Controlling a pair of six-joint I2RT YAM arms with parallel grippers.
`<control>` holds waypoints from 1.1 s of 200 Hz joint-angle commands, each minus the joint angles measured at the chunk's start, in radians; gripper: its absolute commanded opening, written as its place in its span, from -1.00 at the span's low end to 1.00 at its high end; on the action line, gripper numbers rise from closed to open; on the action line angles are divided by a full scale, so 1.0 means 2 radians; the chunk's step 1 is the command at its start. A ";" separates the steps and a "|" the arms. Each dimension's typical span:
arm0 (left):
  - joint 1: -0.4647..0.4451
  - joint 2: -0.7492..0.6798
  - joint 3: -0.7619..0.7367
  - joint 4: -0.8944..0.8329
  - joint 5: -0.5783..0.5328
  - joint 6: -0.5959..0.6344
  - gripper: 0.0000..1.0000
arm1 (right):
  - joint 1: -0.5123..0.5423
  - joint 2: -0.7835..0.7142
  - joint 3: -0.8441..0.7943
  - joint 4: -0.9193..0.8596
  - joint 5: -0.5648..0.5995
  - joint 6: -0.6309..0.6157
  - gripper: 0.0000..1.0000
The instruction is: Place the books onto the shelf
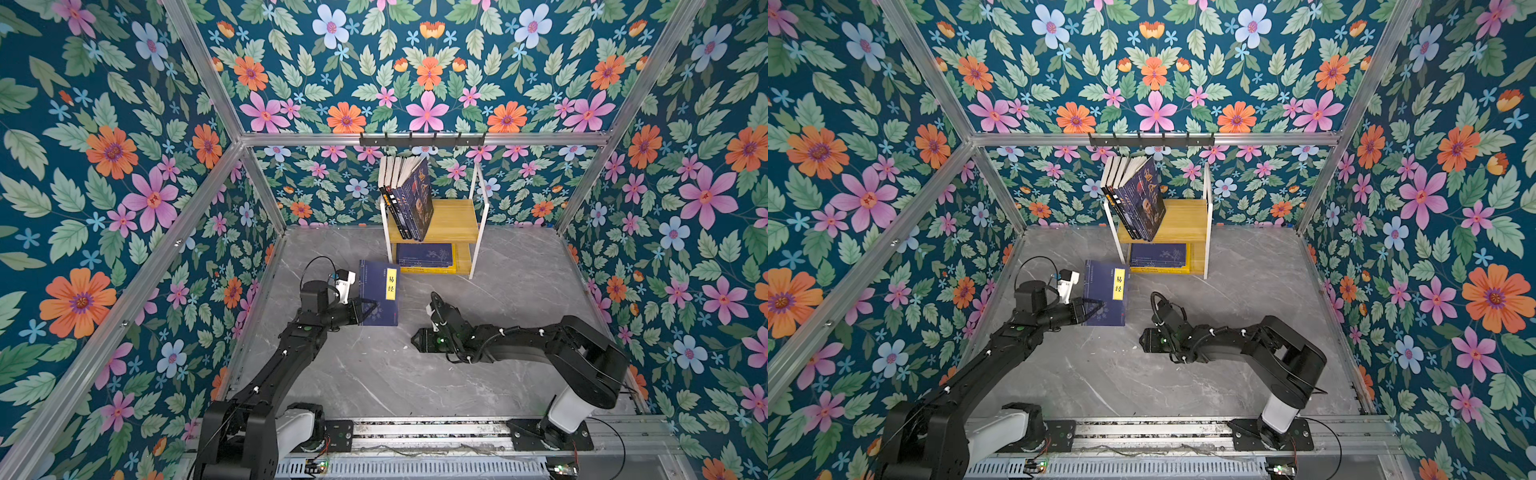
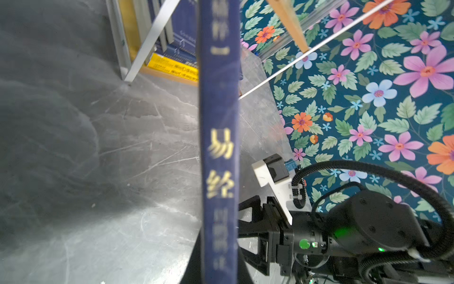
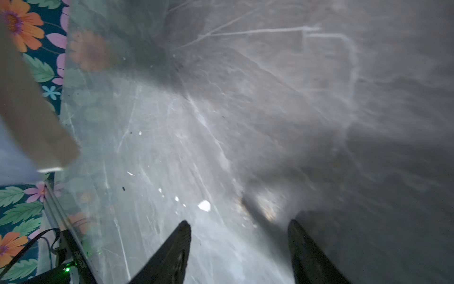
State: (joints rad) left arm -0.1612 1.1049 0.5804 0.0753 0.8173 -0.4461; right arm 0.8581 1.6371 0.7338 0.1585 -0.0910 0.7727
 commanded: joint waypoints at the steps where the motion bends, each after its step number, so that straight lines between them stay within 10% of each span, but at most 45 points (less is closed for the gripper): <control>1: 0.004 -0.018 0.026 -0.025 0.024 0.062 -1.00 | -0.009 -0.041 -0.012 -0.025 0.031 -0.018 0.27; 116: -0.001 -0.019 0.217 -0.168 0.135 0.261 -1.00 | -0.023 -0.284 -0.043 0.014 0.067 -0.161 0.45; 220: -0.001 -0.039 0.221 -0.120 0.225 0.243 -1.00 | -0.031 -0.264 0.025 0.202 -0.113 -0.255 0.61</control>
State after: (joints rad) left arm -0.1627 1.0351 1.0294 -0.2497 1.1957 0.0772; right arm 0.8021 1.0695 0.7528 0.4416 -0.1776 0.3237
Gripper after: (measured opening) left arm 0.113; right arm 0.798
